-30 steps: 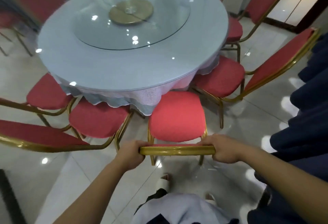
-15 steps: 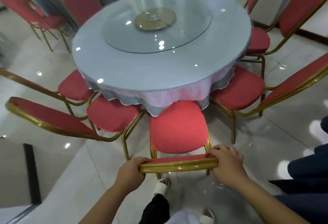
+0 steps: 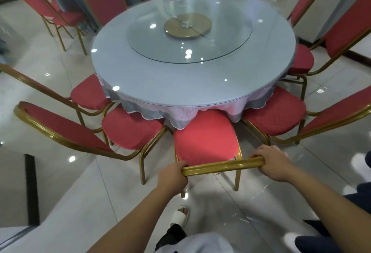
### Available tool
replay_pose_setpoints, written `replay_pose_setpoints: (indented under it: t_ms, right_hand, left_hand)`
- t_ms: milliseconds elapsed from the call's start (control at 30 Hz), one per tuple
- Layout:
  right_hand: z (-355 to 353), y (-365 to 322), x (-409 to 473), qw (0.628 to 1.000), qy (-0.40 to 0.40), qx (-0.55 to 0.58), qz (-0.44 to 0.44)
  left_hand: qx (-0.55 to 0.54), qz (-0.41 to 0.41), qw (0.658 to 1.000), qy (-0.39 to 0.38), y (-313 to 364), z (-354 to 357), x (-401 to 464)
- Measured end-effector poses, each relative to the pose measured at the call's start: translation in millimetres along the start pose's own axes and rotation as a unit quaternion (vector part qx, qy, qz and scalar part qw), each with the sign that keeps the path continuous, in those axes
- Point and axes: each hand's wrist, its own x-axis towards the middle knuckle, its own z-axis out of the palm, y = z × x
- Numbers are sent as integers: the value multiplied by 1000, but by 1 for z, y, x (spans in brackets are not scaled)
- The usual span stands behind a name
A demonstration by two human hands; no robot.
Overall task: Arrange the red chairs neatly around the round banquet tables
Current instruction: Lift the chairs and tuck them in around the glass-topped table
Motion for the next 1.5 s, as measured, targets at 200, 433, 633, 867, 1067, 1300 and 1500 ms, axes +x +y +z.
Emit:
replay_pose_setpoints:
  t_ms: [200, 433, 633, 867, 1067, 1300, 1500]
  right_hand:
    - [-11, 12, 0, 997, 51, -6, 55]
    - [6, -15, -19, 992, 124, -15, 26]
    - [11, -39, -24, 984, 147, -5, 103]
    - [7, -43, -22, 981, 155, -14, 111]
    - [2, -51, -9, 978, 155, -4, 139]
    - [9, -54, -2, 972, 176, -6, 158]
    - [9, -58, -1, 971, 175, 13, 164]
  left_hand:
    - [40, 6, 999, -5, 30, 7, 6]
    - [7, 1, 1000, 1, 34, 21, 0]
    - [-26, 27, 999, -10, 27, 21, -6]
    - [-47, 51, 998, -11, 26, 17, -1]
    - [-41, 59, 997, -11, 30, 4, 15]
    - [-9, 83, 996, -30, 20, -1, 25]
    - [-3, 81, 996, -44, 13, -4, 28]
